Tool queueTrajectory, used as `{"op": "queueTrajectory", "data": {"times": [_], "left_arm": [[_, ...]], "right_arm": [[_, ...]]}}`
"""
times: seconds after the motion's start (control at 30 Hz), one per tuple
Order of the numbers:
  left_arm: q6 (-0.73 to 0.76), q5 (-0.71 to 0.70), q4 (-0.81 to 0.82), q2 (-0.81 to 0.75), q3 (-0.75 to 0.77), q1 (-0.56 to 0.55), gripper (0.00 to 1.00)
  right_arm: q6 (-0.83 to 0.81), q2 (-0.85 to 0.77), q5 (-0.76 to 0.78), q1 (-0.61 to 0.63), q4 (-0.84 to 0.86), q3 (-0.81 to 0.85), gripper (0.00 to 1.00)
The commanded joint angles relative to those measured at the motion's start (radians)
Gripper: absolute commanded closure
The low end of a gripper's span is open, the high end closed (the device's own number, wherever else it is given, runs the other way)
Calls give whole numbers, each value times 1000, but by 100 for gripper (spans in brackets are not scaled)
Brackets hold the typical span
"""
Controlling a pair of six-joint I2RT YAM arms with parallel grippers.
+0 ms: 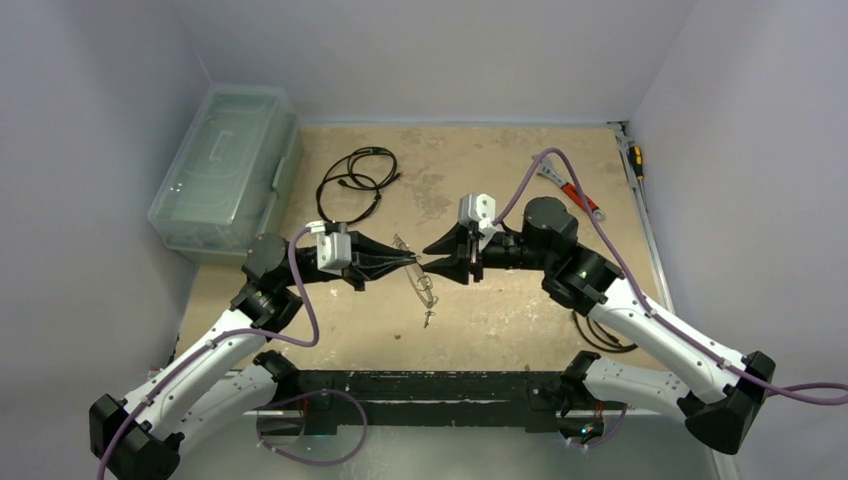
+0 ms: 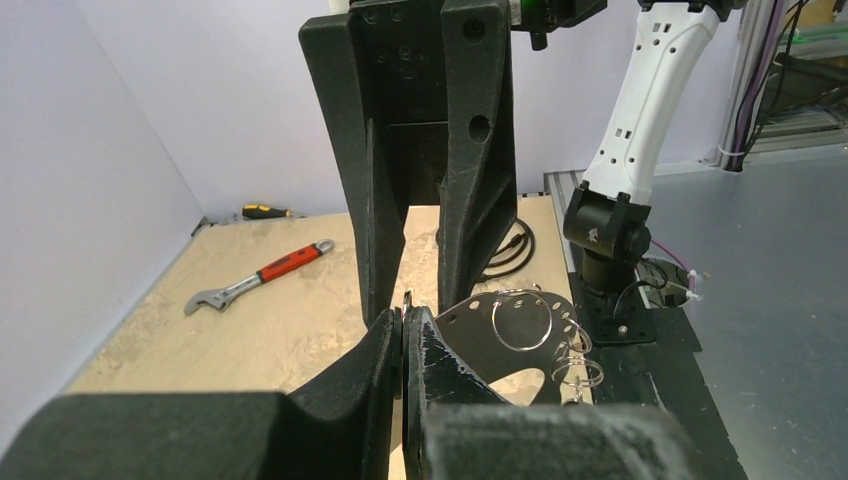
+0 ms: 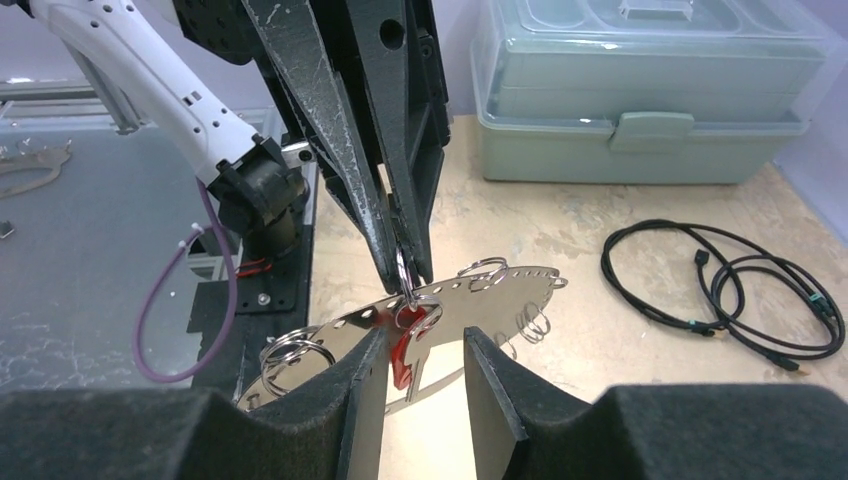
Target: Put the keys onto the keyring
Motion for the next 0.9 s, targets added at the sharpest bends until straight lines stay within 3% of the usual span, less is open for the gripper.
{"op": "queueTrajectory", "data": {"times": [0.0, 0.87], "left_arm": [[-16, 14, 64, -3, 3, 7, 100], [-17, 9, 60, 7, 6, 7, 100]], "right_arm": [[-16, -24, 16, -5, 17, 54, 63], [-24, 19, -50, -5, 49, 78, 81]]}}
